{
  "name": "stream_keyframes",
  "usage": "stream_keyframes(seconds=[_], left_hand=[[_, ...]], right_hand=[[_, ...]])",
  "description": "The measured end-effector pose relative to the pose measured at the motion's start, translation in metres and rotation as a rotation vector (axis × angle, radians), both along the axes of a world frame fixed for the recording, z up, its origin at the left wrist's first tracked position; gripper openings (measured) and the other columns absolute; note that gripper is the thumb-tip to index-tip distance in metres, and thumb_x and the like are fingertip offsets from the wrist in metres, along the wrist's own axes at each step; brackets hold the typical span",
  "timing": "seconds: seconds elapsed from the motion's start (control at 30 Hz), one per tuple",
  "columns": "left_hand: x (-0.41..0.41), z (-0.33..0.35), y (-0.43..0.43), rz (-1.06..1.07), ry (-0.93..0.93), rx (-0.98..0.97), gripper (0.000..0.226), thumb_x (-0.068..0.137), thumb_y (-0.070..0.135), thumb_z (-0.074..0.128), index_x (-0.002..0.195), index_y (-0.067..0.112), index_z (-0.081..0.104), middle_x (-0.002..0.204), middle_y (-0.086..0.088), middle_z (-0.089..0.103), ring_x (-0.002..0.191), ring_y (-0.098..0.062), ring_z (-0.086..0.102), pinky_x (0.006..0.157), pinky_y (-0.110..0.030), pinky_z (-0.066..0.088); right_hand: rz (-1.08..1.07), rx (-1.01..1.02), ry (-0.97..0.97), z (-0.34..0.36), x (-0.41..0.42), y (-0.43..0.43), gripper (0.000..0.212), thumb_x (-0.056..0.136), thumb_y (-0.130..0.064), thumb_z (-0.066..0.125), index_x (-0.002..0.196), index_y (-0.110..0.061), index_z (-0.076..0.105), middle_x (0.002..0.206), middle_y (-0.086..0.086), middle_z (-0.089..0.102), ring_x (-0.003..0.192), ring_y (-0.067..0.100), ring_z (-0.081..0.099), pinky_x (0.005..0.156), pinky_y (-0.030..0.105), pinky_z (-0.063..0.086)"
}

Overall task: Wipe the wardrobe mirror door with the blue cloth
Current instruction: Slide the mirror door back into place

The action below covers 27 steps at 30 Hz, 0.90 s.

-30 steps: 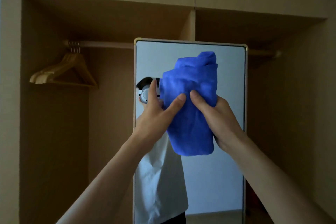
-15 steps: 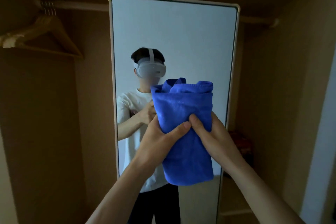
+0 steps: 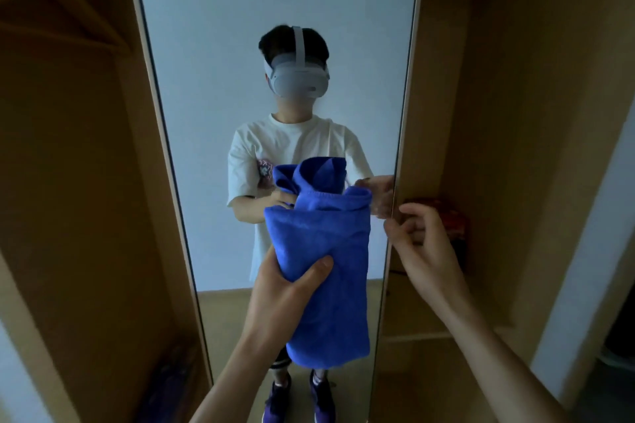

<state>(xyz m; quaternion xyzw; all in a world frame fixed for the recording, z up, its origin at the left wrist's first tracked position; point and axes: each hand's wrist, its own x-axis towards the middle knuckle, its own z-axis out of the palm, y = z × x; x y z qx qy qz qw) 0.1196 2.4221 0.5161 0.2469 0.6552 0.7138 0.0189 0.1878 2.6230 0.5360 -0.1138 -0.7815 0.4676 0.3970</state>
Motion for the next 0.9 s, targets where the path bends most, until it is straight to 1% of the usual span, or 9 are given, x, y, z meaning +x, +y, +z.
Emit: stream_keyframes(seconds=[0.1,0.2,0.23,0.3,0.4,0.57,0.67,0.77,0.9], left_hand=[[0.009,-0.017,0.007,0.036,-0.021,-0.04,0.034,0.086,0.031,0.081,0.117,0.023,0.068,0.106,0.005,0.078,0.099,-0.013,0.075,0.086,-0.043,0.061],[0.017,-0.033,0.014,0.083,-0.05,-0.06,0.03,0.089,0.025,0.081,0.115,0.02,0.067,0.104,0.005,0.078,0.097,-0.014,0.075,0.085,-0.043,0.061],[0.02,-0.038,0.016,0.094,-0.055,-0.067,0.03,0.088,0.025,0.08,0.115,0.02,0.067,0.103,0.005,0.078,0.097,-0.014,0.075,0.084,-0.041,0.061],[0.024,-0.045,0.02,0.104,-0.053,-0.088,0.033,0.088,0.026,0.08,0.117,0.02,0.066,0.103,0.006,0.078,0.096,-0.013,0.075,0.08,-0.034,0.06],[0.032,-0.053,0.025,0.106,-0.06,-0.116,0.038,0.087,0.027,0.08,0.121,0.019,0.064,0.104,0.007,0.078,0.096,-0.011,0.074,0.075,-0.028,0.058],[0.041,-0.059,0.029,0.179,-0.038,-0.156,0.034,0.087,0.028,0.08,0.117,0.021,0.064,0.098,0.012,0.077,0.089,-0.005,0.073,0.068,-0.021,0.056],[0.045,-0.063,0.027,0.239,-0.006,-0.173,0.03,0.089,0.025,0.079,0.115,0.024,0.064,0.097,0.017,0.076,0.089,-0.002,0.072,0.067,-0.019,0.054],[0.05,-0.066,0.022,0.299,-0.007,-0.164,0.029,0.089,0.025,0.078,0.114,0.026,0.064,0.096,0.016,0.076,0.088,-0.001,0.071,0.066,-0.018,0.052],[0.061,-0.067,0.02,0.364,-0.017,-0.154,0.031,0.089,0.03,0.078,0.115,0.033,0.06,0.091,0.023,0.073,0.082,0.003,0.069,0.065,-0.02,0.051]], right_hand=[[-0.031,-0.011,-0.077,-0.018,-0.008,0.016,0.051,0.094,-0.042,0.066,0.137,-0.032,0.04,0.125,-0.001,0.047,0.101,0.009,0.056,0.076,0.019,0.047],[0.065,-0.007,-0.239,-0.03,-0.011,0.02,0.074,0.093,-0.046,0.066,0.154,-0.031,0.025,0.153,-0.003,0.033,0.131,0.015,0.046,0.1,0.036,0.049],[0.119,-0.013,-0.265,-0.032,-0.01,0.019,0.078,0.092,-0.051,0.065,0.155,-0.035,0.023,0.157,-0.007,0.03,0.14,0.015,0.039,0.11,0.042,0.043],[0.229,-0.038,-0.256,-0.033,-0.007,0.017,0.076,0.093,-0.05,0.064,0.154,-0.042,0.021,0.158,-0.014,0.029,0.145,0.01,0.029,0.119,0.042,0.032],[0.285,-0.071,-0.246,-0.037,-0.005,0.021,0.075,0.099,-0.037,0.061,0.158,-0.036,0.015,0.163,-0.011,0.024,0.147,0.01,0.025,0.119,0.037,0.028],[0.311,-0.086,-0.269,-0.042,-0.008,0.027,0.079,0.1,-0.036,0.06,0.16,-0.034,0.008,0.167,-0.004,0.017,0.153,0.018,0.02,0.122,0.047,0.027],[0.302,-0.091,-0.246,-0.047,-0.004,0.028,0.074,0.101,-0.033,0.059,0.159,-0.031,0.013,0.165,-0.004,0.024,0.149,0.014,0.026,0.118,0.04,0.031],[0.273,-0.063,-0.233,-0.052,0.003,0.026,0.061,0.105,-0.027,0.052,0.158,-0.026,0.022,0.158,-0.006,0.035,0.137,0.004,0.036,0.104,0.027,0.036],[0.187,0.006,-0.217,-0.057,0.013,0.024,0.046,0.104,-0.028,0.052,0.148,-0.02,0.041,0.144,-0.005,0.051,0.13,0.009,0.05,0.101,0.027,0.045]])
